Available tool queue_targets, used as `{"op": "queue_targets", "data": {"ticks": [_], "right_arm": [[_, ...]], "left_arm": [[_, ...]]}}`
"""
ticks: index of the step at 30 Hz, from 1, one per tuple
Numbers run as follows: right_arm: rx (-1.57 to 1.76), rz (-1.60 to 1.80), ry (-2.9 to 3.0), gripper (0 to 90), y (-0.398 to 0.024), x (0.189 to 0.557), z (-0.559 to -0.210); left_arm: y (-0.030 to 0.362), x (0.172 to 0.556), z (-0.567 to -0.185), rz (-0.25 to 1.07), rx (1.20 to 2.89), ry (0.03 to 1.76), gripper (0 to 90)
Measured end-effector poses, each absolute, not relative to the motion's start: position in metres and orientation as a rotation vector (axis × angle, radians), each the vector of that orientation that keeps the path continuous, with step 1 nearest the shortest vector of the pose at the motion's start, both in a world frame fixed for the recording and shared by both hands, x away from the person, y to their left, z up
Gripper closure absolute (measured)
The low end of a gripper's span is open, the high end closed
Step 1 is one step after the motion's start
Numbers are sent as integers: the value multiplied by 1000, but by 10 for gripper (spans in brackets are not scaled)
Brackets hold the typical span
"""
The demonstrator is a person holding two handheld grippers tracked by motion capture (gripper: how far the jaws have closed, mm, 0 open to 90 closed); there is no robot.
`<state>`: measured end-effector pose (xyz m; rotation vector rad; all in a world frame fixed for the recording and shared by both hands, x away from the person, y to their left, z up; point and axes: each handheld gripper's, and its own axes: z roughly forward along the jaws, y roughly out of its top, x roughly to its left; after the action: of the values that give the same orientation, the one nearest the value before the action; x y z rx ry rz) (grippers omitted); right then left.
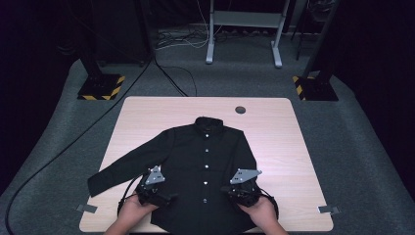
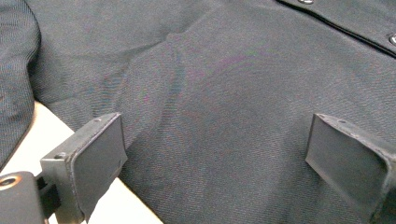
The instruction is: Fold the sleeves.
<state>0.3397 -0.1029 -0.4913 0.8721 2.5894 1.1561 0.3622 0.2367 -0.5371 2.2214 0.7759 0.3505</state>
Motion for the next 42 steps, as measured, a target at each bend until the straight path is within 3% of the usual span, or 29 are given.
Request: {"op": "queue_targets", "data": {"ticks": [17,42], "right_arm": [[866,1140,2610,662,-86,329,-488],[892,1218,2524,491,-83,315,-465]], "left_arm": [[237,362,-537,351,2222,776,48],[237,362,-537,351,2222,776,48]]}}
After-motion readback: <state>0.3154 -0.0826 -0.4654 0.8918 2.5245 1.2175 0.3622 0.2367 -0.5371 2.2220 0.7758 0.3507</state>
